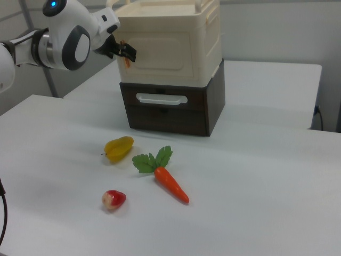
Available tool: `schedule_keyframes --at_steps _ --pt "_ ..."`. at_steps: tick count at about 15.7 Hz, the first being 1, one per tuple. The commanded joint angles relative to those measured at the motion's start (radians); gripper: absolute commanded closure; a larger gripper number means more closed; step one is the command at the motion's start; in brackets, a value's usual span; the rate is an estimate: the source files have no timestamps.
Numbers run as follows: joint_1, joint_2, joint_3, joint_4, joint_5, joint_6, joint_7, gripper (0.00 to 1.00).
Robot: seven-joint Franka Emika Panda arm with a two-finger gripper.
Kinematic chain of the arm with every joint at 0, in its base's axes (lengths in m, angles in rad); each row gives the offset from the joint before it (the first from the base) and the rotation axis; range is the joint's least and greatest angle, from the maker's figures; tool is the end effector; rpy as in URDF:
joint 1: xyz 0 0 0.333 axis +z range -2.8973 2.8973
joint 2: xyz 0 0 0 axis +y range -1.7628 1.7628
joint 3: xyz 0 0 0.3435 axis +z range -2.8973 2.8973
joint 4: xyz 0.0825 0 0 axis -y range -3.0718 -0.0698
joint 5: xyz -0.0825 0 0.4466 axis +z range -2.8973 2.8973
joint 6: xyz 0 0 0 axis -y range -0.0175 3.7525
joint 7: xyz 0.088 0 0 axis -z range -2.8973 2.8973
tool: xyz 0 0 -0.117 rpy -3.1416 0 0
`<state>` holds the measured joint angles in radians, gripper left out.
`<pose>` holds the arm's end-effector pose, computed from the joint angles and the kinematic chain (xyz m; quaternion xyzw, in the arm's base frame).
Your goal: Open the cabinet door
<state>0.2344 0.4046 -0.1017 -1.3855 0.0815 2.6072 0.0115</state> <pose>0.8007 0.1224 0.5851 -0.9162 -0.0434 -0.3959 0.0449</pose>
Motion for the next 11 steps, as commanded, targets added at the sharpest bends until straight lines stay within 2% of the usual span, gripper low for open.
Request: schedule_keyframes --at_steps 1,4,8,10,11 --pt "0.014 0.048 -0.010 0.033 -0.022 0.063 0.036 0.06" --pt "0.017 0.080 -0.009 0.049 -0.025 0.131 0.036 0.15" --pt "0.022 0.080 -0.010 0.054 -0.025 0.137 0.056 0.19" --pt "0.026 0.080 -0.010 0.054 -0.031 0.140 0.056 0.32" --pt "0.028 0.080 -0.010 0.054 -0.032 0.140 0.057 0.44"
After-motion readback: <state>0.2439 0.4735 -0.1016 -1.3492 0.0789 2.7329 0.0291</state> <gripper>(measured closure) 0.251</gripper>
